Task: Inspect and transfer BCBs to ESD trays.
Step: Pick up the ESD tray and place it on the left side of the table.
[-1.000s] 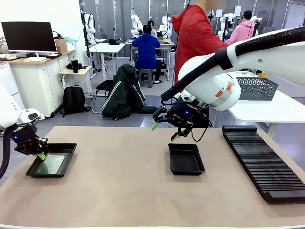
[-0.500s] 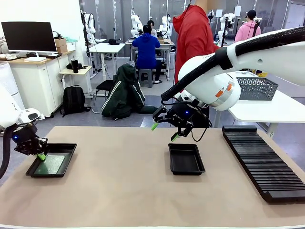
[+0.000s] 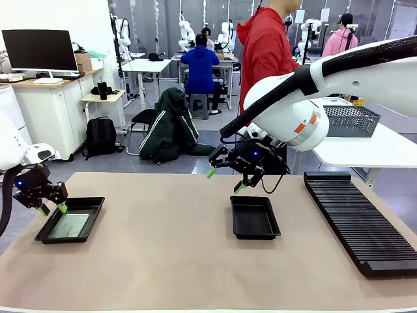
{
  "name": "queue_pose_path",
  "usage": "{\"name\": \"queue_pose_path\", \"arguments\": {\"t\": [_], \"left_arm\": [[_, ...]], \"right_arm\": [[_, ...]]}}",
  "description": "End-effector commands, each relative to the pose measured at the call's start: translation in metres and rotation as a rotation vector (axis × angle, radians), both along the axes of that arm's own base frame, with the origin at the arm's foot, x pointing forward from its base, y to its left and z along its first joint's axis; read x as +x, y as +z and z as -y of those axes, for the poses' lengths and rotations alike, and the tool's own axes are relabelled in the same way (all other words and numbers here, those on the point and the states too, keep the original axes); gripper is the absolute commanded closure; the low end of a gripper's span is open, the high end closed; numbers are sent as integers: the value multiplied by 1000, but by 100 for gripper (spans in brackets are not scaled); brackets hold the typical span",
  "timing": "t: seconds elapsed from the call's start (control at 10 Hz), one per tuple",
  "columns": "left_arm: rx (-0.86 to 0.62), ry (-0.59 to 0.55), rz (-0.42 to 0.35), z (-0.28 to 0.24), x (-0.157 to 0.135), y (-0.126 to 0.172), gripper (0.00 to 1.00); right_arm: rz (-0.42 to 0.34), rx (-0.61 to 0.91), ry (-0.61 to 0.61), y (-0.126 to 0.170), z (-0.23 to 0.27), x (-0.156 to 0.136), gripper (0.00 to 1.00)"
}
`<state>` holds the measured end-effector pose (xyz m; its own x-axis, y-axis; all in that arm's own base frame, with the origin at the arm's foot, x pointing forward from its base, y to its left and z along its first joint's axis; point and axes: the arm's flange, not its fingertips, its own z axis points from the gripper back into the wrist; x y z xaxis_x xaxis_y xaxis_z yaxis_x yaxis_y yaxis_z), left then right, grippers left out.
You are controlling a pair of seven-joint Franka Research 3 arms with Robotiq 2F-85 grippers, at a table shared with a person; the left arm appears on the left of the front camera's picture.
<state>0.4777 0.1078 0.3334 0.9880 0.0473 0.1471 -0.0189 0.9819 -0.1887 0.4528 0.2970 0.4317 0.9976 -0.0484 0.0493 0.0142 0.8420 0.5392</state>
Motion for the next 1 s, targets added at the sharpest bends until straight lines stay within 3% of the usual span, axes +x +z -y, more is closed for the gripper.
{"name": "queue_pose_path", "arguments": {"t": [0.0, 0.1, 0.5, 0.9], "left_arm": [[50, -20, -30, 13, -6, 29, 5], [80, -23, -42, 20, -7, 45, 0], [126, -24, -34, 57, -18, 111, 0], [193, -7, -30, 76, -22, 147, 0]], "right_arm": [[-3, -15, -14, 0, -1, 0, 0], [-3, -15, -14, 0, -1, 0, 0], [-3, -15, -14, 0, -1, 0, 0], [-3, -15, -14, 0, -1, 0, 0]]}}
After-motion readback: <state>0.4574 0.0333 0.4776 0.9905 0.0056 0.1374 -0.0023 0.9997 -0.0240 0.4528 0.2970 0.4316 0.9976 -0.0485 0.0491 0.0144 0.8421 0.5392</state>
